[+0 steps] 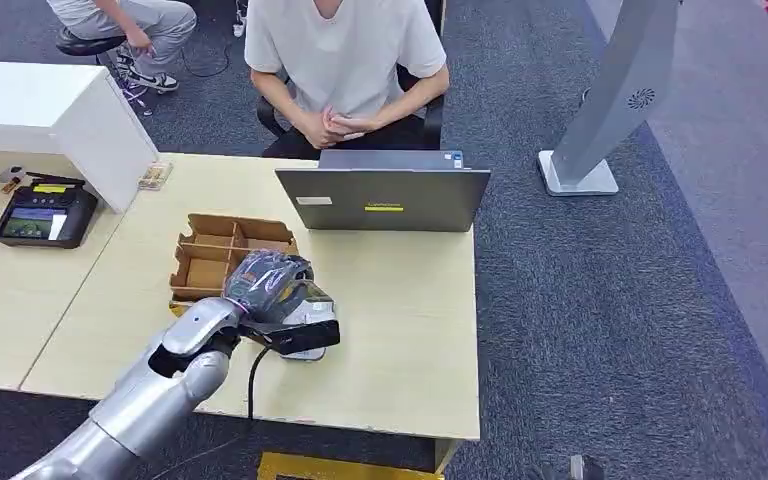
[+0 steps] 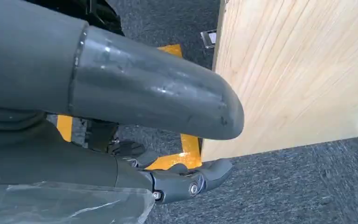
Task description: Pass the card to the sensor for recognition and then transmit it.
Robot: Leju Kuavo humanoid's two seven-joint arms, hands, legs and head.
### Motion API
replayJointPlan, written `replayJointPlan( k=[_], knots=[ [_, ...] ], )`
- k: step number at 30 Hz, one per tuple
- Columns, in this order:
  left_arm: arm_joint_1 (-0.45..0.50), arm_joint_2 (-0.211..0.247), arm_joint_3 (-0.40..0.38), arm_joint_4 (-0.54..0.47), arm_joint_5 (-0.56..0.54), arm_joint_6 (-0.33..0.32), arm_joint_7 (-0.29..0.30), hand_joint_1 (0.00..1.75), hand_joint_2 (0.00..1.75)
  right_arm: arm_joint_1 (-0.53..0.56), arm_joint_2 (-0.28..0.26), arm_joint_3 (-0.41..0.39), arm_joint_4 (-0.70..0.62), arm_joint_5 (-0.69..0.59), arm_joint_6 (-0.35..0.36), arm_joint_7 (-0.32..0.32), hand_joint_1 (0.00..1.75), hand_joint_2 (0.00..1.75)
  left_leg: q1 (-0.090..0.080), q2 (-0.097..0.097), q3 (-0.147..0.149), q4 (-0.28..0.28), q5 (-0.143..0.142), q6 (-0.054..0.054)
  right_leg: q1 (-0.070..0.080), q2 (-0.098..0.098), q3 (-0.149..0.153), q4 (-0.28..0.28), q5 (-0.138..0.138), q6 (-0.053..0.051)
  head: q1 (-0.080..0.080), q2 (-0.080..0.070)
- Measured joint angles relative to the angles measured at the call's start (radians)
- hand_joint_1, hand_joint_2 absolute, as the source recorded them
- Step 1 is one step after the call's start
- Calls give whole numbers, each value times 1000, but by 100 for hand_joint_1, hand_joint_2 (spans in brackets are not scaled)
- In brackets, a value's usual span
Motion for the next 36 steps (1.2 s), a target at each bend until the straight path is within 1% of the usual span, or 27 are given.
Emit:
replayJointPlan(
  k=[10,15,19,21,23,27,30,33,36],
  knots=[
    [13,8,-15,29,3,-21,13,175,175,-3,0,-2,0,3,-3,9,0,0,0,0,0,0,0,0,0,0,0,0,0,0,0,0],
    [13,11,-15,35,8,-21,23,175,175,-3,0,-3,0,5,-6,12,0,0,0,0,0,0,0,0,0,0,0,0,0,0,0,0],
    [13,11,-15,35,21,-7,23,175,175,-4,0,-3,0,6,-7,12,0,0,0,0,0,0,0,0,0,0,0,0,0,0,0,0],
    [12,11,-15,35,32,17,22,175,175,-5,0,-4,0,6,-6,12,0,0,0,0,0,0,0,0,0,0,0,0,0,0,0,0],
    [9,10,-13,29,33,67,22,175,175,-6,0,-6,0,6,-5,12,0,0,0,0,0,0,0,0,0,0,0,0,0,0,0,0],
    [-19,12,-2,-2,24,136,21,175,175,-9,0,-10,0,6,-1,12,0,0,0,-1,0,0,0,0,0,-1,0,0,0,0,0,0],
    [-60,18,24,-32,7,202,2,175,175,-11,0,-11,0,14,0,12,0,0,0,-1,0,0,1,0,0,-1,0,0,1,0,0,0],
    [-121,32,54,-55,-6,269,-18,175,175,-16,1,-11,0,21,-1,13,0,0,0,-1,0,0,1,0,0,-1,0,1,1,0,0,0],
    [-188,46,82,-64,-23,296,-20,175,175,-23,3,-11,0,22,-4,13,0,0,0,-1,0,0,2,0,0,-1,0,1,1,0,0,0]
  ],
)
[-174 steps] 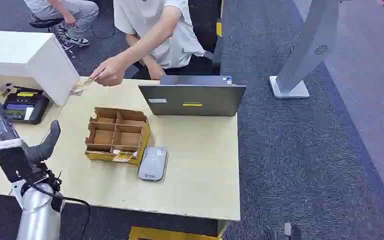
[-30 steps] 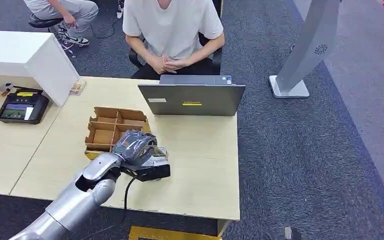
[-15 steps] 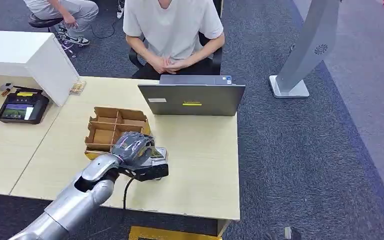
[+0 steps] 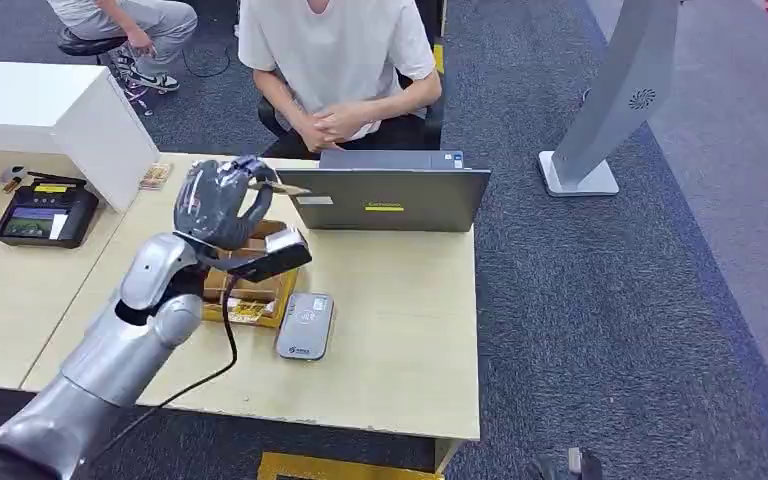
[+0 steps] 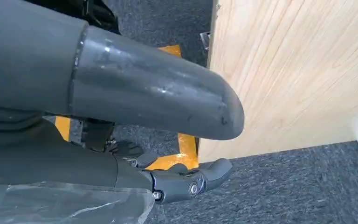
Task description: Pass the card to the sensor for recognition and then transmit it.
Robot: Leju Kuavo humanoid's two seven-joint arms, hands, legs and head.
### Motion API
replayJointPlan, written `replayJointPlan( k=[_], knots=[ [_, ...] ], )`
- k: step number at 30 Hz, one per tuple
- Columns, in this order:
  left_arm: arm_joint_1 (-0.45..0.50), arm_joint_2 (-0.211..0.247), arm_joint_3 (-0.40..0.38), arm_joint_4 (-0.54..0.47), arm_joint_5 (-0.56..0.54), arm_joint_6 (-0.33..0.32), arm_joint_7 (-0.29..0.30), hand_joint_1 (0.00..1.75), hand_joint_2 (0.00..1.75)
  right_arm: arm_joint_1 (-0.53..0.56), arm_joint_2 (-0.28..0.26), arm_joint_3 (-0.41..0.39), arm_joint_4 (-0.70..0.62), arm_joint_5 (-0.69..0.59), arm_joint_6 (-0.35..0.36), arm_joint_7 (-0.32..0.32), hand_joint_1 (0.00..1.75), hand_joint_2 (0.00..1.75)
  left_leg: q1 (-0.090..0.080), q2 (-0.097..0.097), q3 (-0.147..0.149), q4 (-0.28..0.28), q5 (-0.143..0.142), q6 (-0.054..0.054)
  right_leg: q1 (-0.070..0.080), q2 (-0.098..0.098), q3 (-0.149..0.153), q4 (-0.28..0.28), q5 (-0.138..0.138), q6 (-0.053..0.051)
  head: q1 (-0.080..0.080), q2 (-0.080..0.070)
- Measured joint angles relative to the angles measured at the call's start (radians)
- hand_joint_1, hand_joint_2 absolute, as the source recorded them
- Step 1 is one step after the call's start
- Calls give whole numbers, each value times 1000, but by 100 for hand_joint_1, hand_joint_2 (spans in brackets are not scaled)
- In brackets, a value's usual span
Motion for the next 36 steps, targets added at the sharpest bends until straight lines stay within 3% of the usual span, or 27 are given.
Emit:
replayJointPlan(
  k=[4,8,12,15,20,29,30,36],
  knots=[
    [-115,26,49,13,-42,34,13,175,175,-7,3,0,1,5,-6,9,0,0,0,0,0,0,1,-1,0,0,0,0,0,0,0,0],
    [-254,47,88,109,-80,62,15,175,175,-15,8,6,2,13,-14,24,0,0,0,0,0,0,2,0,0,0,-1,1,1,0,0,0],
    [-395,53,102,330,-134,18,65,175,175,-28,14,20,4,14,-18,48,0,0,0,0,-1,0,3,-1,0,0,-1,1,2,-1,0,0],
    [-462,51,102,438,-150,-2,80,175,175,-35,18,24,5,14,-19,53,0,0,0,0,-1,0,3,-1,0,0,-1,1,2,-2,0,0],
    [-520,41,102,566,-148,-3,82,175,175,-42,19,34,7,14,-23,57,0,0,0,0,-1,0,3,-1,0,0,-2,1,2,-2,0,0],
    [-533,27,102,642,-128,0,50,175,175,-41,19,36,11,11,-23,55,0,0,0,2,-2,0,3,-1,0,2,-3,1,3,-2,0,0],
    [-533,26,102,646,-128,0,50,0,175,-41,19,36,11,11,-23,55,0,0,0,3,-2,0,3,-1,0,2,-4,1,3,-2,0,0],
    [-534,22,102,657,-113,7,40,0,175,-41,19,37,13,11,-23,54,0,0,0,2,-4,0,3,-1,0,2,-6,1,3,-2,0,0]
  ],
)
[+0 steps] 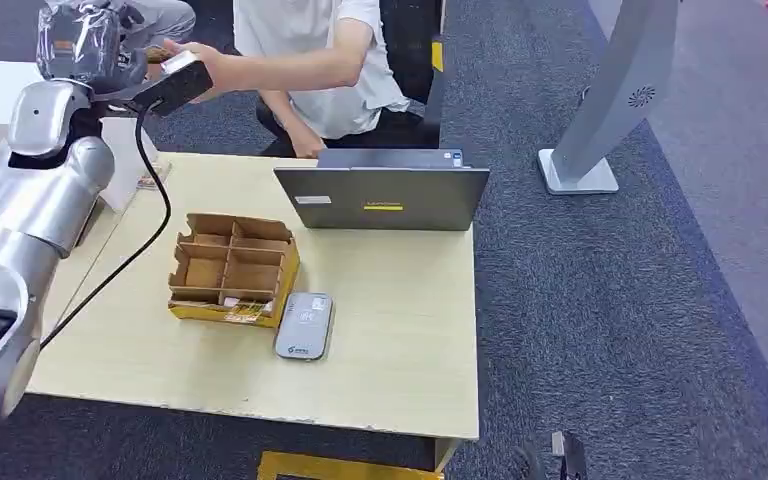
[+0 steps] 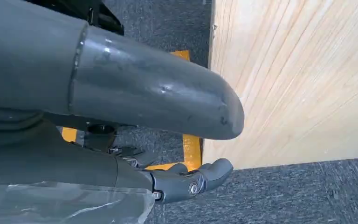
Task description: Pass the card to the sensor for recognition and then transmit it.
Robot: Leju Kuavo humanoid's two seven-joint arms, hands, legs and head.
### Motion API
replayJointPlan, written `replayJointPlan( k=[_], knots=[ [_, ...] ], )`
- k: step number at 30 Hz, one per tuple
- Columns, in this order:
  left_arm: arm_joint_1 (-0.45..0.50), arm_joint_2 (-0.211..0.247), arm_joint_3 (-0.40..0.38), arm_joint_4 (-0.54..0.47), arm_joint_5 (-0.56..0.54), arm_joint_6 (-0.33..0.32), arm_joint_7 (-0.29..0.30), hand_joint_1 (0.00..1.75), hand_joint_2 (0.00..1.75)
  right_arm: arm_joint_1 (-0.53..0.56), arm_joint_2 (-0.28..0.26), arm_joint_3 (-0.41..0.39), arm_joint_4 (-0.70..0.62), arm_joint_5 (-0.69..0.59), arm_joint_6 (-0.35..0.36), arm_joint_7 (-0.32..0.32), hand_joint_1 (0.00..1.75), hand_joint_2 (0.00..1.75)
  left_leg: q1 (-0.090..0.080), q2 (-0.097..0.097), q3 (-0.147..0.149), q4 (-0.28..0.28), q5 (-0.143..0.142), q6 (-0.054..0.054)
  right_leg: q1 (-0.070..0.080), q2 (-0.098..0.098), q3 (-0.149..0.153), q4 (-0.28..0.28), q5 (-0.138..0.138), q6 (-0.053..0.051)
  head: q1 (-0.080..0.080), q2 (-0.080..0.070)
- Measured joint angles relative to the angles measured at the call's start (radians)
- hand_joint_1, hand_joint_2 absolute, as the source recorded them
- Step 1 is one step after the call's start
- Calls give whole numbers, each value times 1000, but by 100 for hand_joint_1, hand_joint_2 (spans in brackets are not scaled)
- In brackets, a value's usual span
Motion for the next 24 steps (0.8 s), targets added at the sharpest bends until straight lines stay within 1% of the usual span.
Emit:
replayJointPlan(
  k=[5,8,9,11,15,16,19,24],
  knots=[
    [14,-2,0,-8,21,11,-23,0,175,2,0,1,2,-9,-1,-4,0,0,0,0,0,0,0,0,0,0,0,0,0,0,0,0],
    [51,-2,0,-51,39,11,-35,0,175,6,0,1,2,-15,-2,-9,0,0,0,0,0,0,0,0,0,0,0,0,0,0,0,0],
    [68,-2,0,-79,48,10,-40,0,175,9,0,0,2,-19,-1,-14,0,0,0,0,0,0,0,0,0,0,0,0,0,0,0,0],
    [122,5,0,-152,63,5,-44,0,175,16,0,0,2,-23,-1,-24,0,0,0,0,0,0,0,0,0,0,0,0,0,0,0,0],
    [275,35,0,-356,90,1,-53,0,175,34,-3,-1,2,-40,5,-45,0,0,-1,1,0,0,0,0,0,1,0,0,0,0,0,0],
    [325,50,-1,-421,95,-1,-53,0,175,39,-4,-4,2,-43,7,-49,0,0,-1,1,0,0,-1,0,0,1,-1,0,0,0,-2,0],
    [474,86,-1,-596,98,-2,-58,0,175,55,-9,-15,2,-55,11,-66,0,0,-1,2,0,-1,-1,0,0,2,-1,-1,-1,0,0,0],
    [724,144,0,-849,87,-17,-76,0,175,80,-18,-43,2,-65,21,-93,0,0,0,3,-1,-1,-2,0,0,2,-2,-1,-1,0,0,0]
  ],
)
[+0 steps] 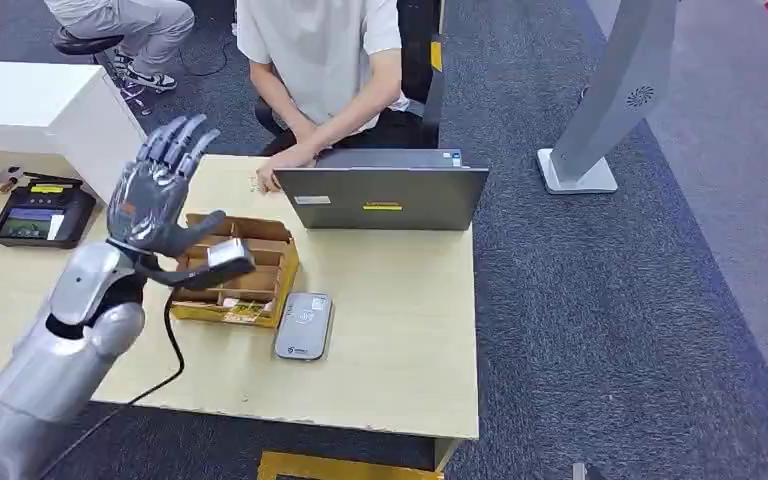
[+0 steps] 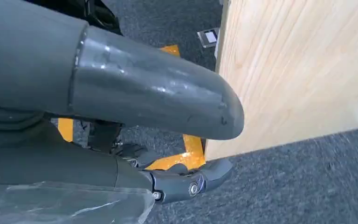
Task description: Pass the card to the sensor for recognition and then transmit it.
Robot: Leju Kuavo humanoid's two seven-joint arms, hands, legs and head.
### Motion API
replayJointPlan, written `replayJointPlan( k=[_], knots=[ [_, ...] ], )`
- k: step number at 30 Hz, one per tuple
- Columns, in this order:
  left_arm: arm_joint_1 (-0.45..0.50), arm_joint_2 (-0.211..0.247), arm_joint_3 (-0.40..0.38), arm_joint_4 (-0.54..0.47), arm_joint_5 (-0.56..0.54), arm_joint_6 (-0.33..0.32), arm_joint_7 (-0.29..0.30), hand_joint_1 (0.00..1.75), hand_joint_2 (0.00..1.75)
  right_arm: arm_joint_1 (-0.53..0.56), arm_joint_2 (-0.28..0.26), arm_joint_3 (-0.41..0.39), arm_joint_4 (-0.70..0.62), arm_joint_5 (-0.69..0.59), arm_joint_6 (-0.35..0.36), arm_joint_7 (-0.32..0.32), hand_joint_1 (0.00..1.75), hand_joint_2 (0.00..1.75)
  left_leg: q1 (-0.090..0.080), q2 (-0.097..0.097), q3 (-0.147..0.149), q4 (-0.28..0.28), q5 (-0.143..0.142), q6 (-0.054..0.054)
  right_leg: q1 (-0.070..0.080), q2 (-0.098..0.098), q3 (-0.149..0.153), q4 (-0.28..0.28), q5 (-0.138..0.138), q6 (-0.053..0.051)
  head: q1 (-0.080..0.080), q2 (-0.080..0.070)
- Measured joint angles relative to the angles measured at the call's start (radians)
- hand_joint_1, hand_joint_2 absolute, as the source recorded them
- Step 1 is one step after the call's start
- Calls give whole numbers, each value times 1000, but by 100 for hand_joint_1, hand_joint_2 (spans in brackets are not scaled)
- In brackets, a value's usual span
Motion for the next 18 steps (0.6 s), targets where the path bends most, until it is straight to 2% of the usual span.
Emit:
replayJointPlan(
  k=[4,8,18],
  knots=[
    [151,34,0,-127,0,-30,-9,0,175,11,-8,-19,0,0,6,-5,0,0,0,0,0,0,0,0,0,0,0,0,0,0,0,0],
    [245,42,1,-178,-15,-67,-5,0,175,12,-10,-34,0,4,9,-5,0,0,0,0,0,0,0,0,0,-1,0,0,0,0,0,0],
    [311,25,10,-179,-26,-123,13,0,175,12,-10,-51,0,27,10,1,0,0,0,-1,-1,0,1,0,0,-2,0,0,0,0,2,0]
  ],
)
